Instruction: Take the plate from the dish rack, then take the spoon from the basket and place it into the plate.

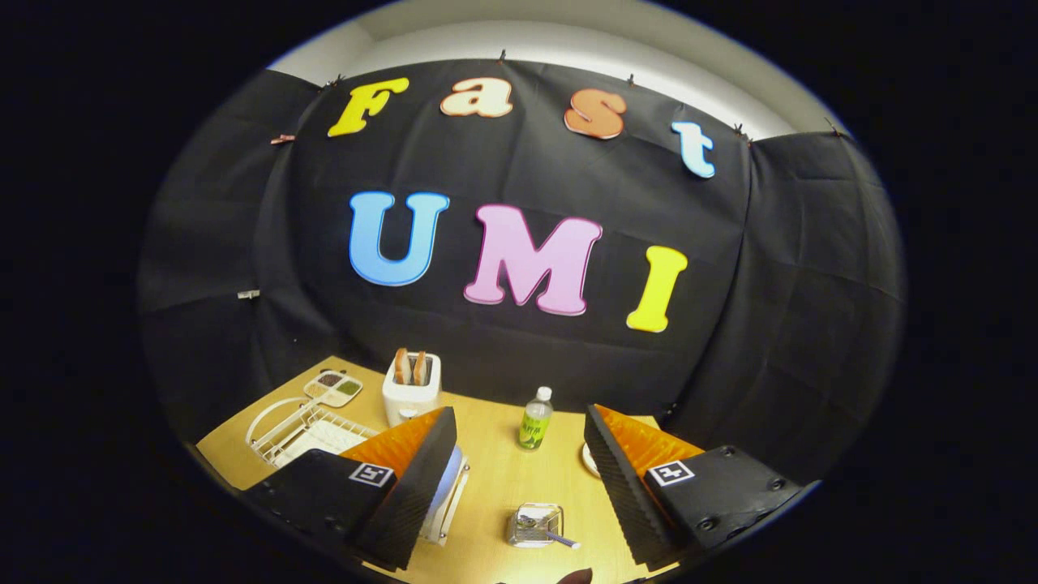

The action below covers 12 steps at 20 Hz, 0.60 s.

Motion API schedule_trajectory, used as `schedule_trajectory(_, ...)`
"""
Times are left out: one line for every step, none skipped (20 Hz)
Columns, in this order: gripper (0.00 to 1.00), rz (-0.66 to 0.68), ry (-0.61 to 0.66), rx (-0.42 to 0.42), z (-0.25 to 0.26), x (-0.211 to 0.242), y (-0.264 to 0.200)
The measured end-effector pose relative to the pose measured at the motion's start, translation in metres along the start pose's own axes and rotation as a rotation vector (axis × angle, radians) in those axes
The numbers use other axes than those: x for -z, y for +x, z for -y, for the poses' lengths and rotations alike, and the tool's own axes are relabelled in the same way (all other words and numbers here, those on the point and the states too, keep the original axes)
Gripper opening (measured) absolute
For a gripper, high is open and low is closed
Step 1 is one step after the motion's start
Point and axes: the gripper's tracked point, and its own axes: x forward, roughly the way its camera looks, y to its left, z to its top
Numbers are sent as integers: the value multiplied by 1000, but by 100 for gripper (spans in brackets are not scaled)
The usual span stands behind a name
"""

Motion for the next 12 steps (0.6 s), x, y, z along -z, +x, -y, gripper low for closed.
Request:
schedule_trajectory(98, -51, -1, -10, -7, 10, 10)
schedule_trajectory(98, -95, -2, -18, -14, 21, 19)
schedule_trajectory(98, -142, -4, -29, -21, 31, 30)
schedule_trajectory(98, -185, -5, -34, -28, 43, 39)
schedule_trajectory(98, -231, 0, -44, -36, 57, 48)
schedule_trajectory(98, -273, 14, -54, -45, 68, 57)
schedule_trajectory(98, -317, 32, -64, -53, 80, 65)
schedule_trajectory(98, -354, 50, -69, -61, 91, 73)
schedule_trajectory(98, -387, 65, -70, -67, 102, 80)
schedule_trajectory(98, -418, 75, -69, -73, 112, 86)
schedule_trajectory(97, -442, 77, -62, -77, 123, 90)
schedule_trajectory(97, -467, 77, -54, -80, 133, 95)
